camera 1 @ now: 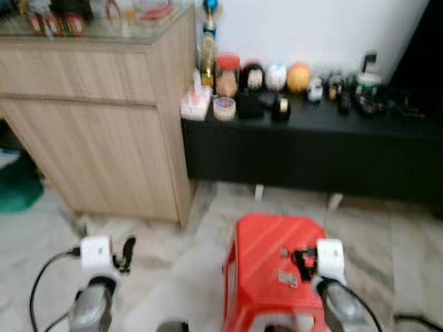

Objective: Hang keys on a hook

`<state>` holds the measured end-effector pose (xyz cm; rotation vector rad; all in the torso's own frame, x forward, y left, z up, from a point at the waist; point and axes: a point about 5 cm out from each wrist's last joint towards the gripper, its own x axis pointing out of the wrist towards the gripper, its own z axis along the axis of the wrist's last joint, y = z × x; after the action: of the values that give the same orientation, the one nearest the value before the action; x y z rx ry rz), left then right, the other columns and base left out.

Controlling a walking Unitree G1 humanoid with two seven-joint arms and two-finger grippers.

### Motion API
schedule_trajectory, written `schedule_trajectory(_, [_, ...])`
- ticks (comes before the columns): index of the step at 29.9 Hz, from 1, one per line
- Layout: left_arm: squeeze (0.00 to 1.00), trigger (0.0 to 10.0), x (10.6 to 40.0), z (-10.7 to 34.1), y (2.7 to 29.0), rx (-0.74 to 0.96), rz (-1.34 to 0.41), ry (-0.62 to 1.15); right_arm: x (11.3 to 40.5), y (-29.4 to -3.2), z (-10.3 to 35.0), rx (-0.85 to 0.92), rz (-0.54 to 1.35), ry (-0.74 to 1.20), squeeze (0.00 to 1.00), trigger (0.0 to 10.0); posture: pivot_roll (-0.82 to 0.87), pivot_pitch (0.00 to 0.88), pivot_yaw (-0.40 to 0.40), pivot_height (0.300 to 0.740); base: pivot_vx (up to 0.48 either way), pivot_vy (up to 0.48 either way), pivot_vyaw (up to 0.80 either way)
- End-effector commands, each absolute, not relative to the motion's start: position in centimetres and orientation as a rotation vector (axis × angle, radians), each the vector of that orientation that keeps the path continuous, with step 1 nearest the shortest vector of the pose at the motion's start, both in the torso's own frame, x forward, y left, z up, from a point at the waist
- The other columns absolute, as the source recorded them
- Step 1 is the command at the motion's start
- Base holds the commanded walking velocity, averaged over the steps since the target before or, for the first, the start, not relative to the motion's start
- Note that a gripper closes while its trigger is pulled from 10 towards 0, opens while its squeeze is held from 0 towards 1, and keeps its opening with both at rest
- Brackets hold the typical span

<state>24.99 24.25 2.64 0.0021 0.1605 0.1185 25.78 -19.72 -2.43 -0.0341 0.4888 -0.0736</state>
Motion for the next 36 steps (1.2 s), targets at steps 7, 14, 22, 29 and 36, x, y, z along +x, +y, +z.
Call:
schedule_trajectory(7, [0.00,10.0,24.8,2.9,24.7,0.016,0.130,0.149,25.7,-19.1,-2.8,-0.020,-0.045,0.523,0.00,10.0,0.08,0.000,-0.057,0.630,0.189,0.000,0.00])
schedule_trajectory(14, [0.00,10.0,24.9,2.8,24.5,0.015,0.124,0.153,25.4,-18.3,-3.3,-0.033,0.042,0.582,0.00,10.0,0.07,0.000,-0.052,0.630,0.000,0.000,0.00])
schedule_trajectory(22, [0.00,10.0,24.8,2.7,24.3,0.014,0.115,0.166,25.1,-17.3,-3.9,-0.062,0.138,0.639,0.00,10.0,0.06,0.000,-0.047,0.630,0.000,0.000,0.00])
schedule_trajectory(29, [0.00,10.0,24.6,2.5,24.1,0.024,0.096,0.175,24.4,-16.4,-4.7,-0.076,0.216,0.725,0.00,10.0,0.06,0.000,-0.044,0.630,0.000,0.000,0.00])
schedule_trajectory(36, [0.00,10.0,24.7,2.5,23.9,0.019,0.088,0.173,25.8,-16.5,-3.5,-0.045,0.162,0.631,0.00,10.0,0.06,0.000,-0.045,0.625,0.000,0.000,0.00])
